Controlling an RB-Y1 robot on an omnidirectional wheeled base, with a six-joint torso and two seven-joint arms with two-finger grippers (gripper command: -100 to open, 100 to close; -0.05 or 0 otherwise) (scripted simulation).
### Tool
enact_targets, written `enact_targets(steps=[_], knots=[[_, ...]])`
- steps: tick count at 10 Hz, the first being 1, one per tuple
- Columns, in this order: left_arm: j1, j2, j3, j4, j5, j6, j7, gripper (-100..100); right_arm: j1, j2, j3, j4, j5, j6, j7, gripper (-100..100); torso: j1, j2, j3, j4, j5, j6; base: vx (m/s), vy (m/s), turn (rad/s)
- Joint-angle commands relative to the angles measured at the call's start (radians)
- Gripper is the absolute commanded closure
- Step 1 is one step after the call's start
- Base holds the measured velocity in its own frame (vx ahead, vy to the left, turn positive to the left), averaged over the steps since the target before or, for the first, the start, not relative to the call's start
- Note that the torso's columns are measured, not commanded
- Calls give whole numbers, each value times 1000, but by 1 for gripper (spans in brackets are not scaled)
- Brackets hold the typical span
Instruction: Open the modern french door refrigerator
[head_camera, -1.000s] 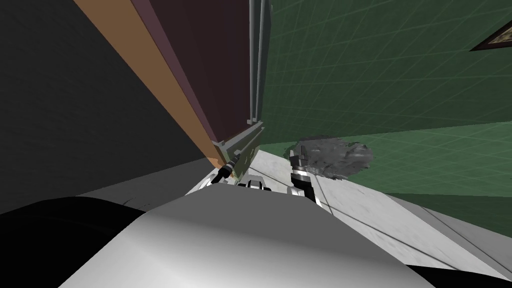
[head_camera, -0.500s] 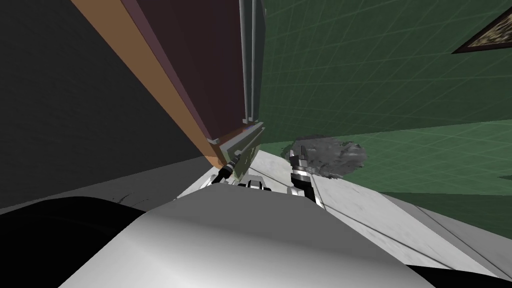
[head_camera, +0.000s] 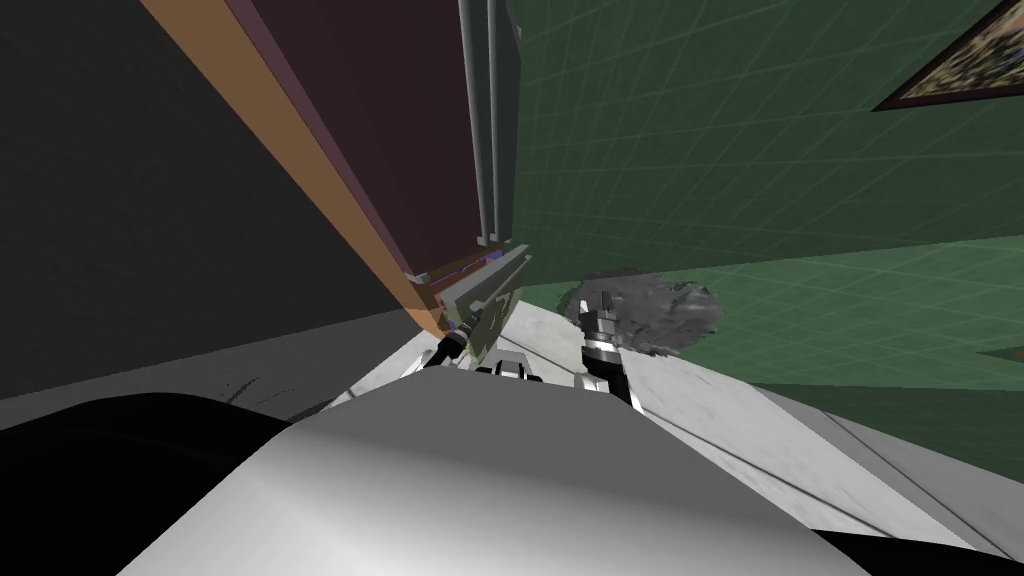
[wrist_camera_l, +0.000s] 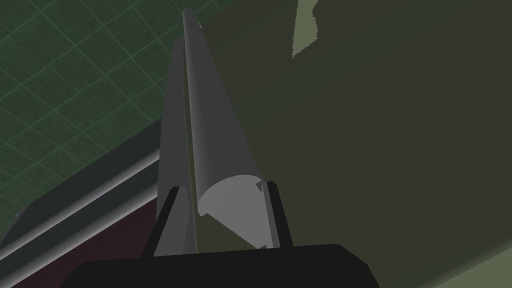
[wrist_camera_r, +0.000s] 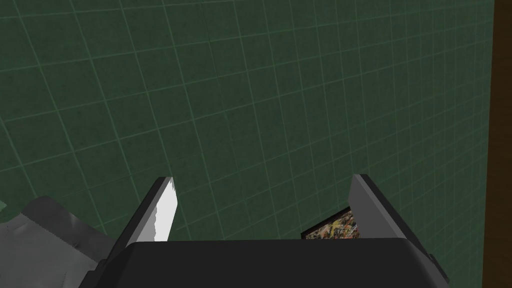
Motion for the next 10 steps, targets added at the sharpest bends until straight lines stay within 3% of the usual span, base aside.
enact_targets(steps=[1, 2, 5, 6, 8, 10], knots=[[3, -2, -3, -2, -1, 0, -1, 100, 0, 0, 0, 0, 0, 0, 0, 0, 2, 0, 0, 0, 0, -1, -40, -84, 4], [9, -7, -10, -3, -5, 2, -4, 100, 0, 0, 0, 0, 0, 0, 0, 0, 9, 0, 0, 2, 0, -2, -43, -123, 14], [16, -13, -19, -6, -10, 7, -9, 100, 0, 0, 0, 0, 0, 0, 0, 0, 0, 2, 1, 0, 0, -1, -54, -187, 8], [28, -3, -17, -46, -8, 17, -8, -100, 0, 0, 0, 0, 0, 0, 0, 0, 1, 2, 1, 0, 0, -2, -21, -100, 16], [55, 9, -22, -105, -7, 47, -8, -100, 0, 0, 0, 0, 0, 0, 0, 0, 13, 1, 0, 3, 1, -3, 35, 24, 3], [81, 22, -28, -164, -5, 77, -7, -100, 0, -1, -1, 0, 0, 0, 0, 0, 7, 6, 3, 5, -1, -4, 41, 49, 41]])
